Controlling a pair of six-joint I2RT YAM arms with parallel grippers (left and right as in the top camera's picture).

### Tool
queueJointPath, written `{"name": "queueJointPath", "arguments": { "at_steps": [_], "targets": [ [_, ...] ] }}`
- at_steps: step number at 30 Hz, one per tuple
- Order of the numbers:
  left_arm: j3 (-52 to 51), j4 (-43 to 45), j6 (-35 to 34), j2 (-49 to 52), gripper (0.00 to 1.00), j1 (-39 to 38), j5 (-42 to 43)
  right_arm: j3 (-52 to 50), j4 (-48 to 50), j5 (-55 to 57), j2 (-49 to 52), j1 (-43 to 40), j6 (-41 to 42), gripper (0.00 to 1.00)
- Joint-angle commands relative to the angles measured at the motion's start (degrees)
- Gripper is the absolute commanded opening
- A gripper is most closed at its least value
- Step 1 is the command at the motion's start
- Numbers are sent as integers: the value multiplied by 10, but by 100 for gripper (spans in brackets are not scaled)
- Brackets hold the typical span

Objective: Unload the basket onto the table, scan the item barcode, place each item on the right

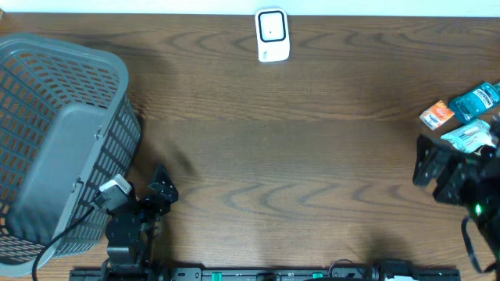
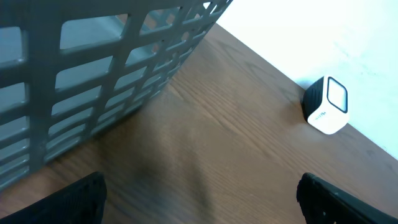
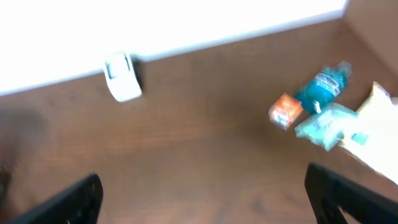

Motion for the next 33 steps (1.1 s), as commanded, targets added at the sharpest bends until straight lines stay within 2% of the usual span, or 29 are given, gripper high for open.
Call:
{"name": "queueJointPath", "arguments": {
  "at_steps": [1, 15, 29, 33],
  "targets": [
    [-5, -12, -1, -4, 98, 2, -7, -69, 53, 5, -55, 22, 4, 99],
    [-5, -12, -1, -4, 98, 2, -7, -431, 373, 5, -283, 29, 4, 99],
    [-5, -12, -1, -4, 98, 2, -7, -677, 636, 10, -440, 10, 4, 99],
    [-5, -12, -1, -4, 98, 2, -7, -771, 747, -6, -491, -16, 26, 99]
  ]
}}
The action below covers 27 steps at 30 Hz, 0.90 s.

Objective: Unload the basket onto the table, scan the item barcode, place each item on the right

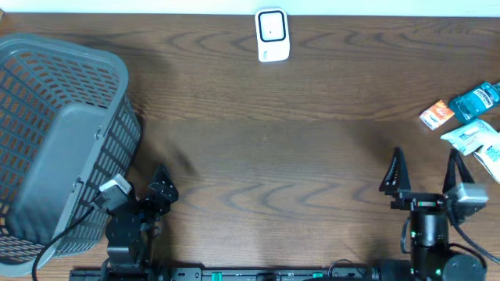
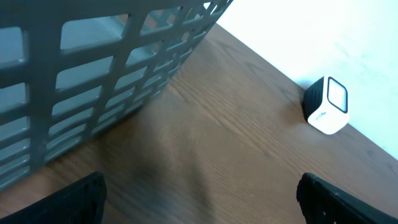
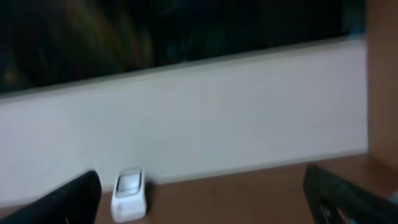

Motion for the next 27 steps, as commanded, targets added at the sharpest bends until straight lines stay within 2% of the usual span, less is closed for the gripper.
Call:
{"name": "queueJointPath", "arguments": {
  "at_steps": [1, 13, 22, 27],
  "targets": [
    [-5, -12, -1, -4, 98, 2, -7, -69, 81, -12, -22, -28, 39, 99],
    [-5, -12, -1, -4, 98, 2, -7, -205, 245, -10, -25, -41, 56, 99],
    [-5, -12, -1, -4, 98, 2, -7, -203, 232, 50, -25, -46, 53, 99],
    [-5, -12, -1, -4, 98, 2, -7, -203, 164, 62, -25, -46, 53, 99]
  ]
}}
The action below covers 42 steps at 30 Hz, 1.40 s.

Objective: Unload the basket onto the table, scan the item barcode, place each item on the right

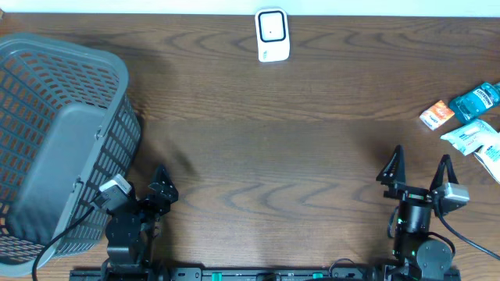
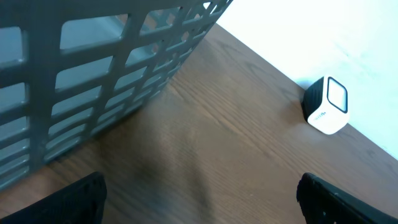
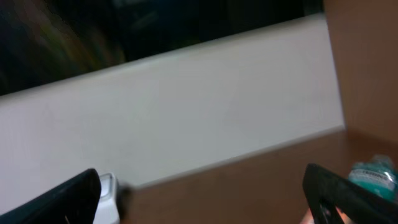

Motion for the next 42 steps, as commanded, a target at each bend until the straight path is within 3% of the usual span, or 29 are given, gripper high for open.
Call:
{"name": "queueJointPath", "arguments": {
  "at_steps": [1, 7, 42],
  "targets": [
    [-5, -12, -1, -4, 98, 2, -7, 0, -50, 22, -4, -6, 7, 99],
    [-5, -12, -1, -4, 98, 2, -7, 0, -186, 27, -4, -6, 6, 99],
    [-5, -12, -1, -4, 98, 2, -7, 0, -183, 21, -3, -9, -38, 99]
  ]
}}
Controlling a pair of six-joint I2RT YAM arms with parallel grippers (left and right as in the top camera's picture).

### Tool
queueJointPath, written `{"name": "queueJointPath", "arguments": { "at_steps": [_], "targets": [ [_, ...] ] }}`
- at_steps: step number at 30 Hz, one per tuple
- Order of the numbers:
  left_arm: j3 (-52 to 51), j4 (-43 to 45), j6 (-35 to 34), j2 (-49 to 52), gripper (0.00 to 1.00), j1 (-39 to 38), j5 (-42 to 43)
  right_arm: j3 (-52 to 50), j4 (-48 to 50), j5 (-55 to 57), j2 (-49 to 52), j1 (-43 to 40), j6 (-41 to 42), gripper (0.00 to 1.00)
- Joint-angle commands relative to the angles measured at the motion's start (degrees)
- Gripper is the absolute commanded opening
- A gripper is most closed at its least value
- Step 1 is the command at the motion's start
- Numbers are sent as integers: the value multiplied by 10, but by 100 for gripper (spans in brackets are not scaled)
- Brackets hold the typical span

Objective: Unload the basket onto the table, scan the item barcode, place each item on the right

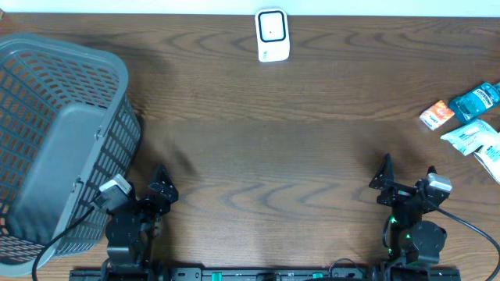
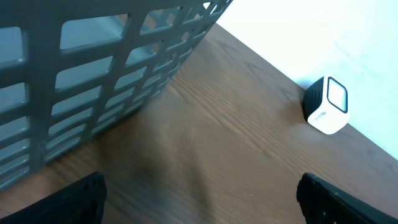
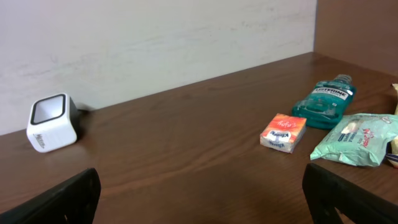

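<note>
The white barcode scanner stands at the table's far edge, also in sight in the left wrist view and right wrist view. At the far right lie an orange box, a teal mouthwash bottle and a green packet. My right gripper is open and empty at the front edge, well short of the items. My left gripper is open and empty at the front left.
A large grey mesh basket fills the left side, close beside my left arm. A pale wall rises behind the table's far edge. A white packet lies at the right edge.
My right gripper sits a little further left along the front edge. Its camera now looks lower, onto the table with the scanner and items, not the wall. The left arm is unchanged.
At first my right arm was at the right edge beside the items, gripper open. It then stood at the front edge, its view on the wall at both later moments. Now it faces the tabletop. No item has moved, and the left arm stayed still.
</note>
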Motion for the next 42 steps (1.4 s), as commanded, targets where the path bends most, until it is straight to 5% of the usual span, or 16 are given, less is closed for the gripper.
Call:
{"name": "queueJointPath", "arguments": {
  "at_steps": [1, 27, 32, 42],
  "targets": [
    [-5, -12, -1, -4, 98, 2, -7, 0, -2, -1, -4, -4, -8, 99],
    [-8, -15, 28, -4, 98, 1, -29, 0, -2, -1, -4, -4, -8, 99],
    [-10, 74, 32, -5, 98, 1, -6, 0, -2, -1, -4, -4, -8, 99],
    [-64, 169, 247, -5, 98, -18, 97, 0, -2, -1, -4, -4, -8, 99]
  ]
}}
